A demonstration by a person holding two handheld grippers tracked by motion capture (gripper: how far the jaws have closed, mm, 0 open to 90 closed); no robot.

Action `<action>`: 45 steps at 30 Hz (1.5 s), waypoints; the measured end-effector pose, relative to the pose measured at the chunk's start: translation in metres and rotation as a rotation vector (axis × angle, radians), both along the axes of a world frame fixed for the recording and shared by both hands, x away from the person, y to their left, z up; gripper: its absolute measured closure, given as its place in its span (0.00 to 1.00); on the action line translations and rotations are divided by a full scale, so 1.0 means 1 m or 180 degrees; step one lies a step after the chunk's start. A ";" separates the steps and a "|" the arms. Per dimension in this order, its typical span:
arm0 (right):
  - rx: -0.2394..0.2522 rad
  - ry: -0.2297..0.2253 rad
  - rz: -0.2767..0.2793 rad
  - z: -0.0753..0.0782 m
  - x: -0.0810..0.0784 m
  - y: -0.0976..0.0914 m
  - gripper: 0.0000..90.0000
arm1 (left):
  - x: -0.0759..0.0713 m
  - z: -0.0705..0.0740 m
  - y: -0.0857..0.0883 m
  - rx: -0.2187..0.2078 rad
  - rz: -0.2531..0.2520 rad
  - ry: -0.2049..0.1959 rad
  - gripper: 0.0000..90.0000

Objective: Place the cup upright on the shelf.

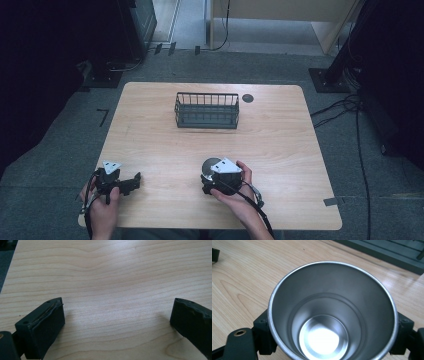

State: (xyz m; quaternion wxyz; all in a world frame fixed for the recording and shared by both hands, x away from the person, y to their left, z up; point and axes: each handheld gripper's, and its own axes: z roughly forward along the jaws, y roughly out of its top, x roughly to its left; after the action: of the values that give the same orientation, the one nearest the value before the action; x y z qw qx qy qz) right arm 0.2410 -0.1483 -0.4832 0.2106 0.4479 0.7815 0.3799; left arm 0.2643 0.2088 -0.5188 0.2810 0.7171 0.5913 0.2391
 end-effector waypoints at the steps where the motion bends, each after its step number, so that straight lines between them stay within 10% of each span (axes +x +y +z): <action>1: 0.0019 -0.0008 0.0002 0.001 0.000 -0.001 0.20 | 0.000 0.000 0.000 -0.0001 0.0001 0.0000 0.00; 45: 0.0083 -0.0097 -0.0032 0.058 0.056 -0.013 0.20 | 0.000 0.000 0.000 -0.0004 0.0002 -0.0004 0.00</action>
State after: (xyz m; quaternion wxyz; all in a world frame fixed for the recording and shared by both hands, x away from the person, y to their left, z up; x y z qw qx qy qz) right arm 0.2967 -0.1611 -0.4250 0.2186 0.4487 0.7709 0.3957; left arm 0.2644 0.2087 -0.5188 0.2817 0.7166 0.5915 0.2393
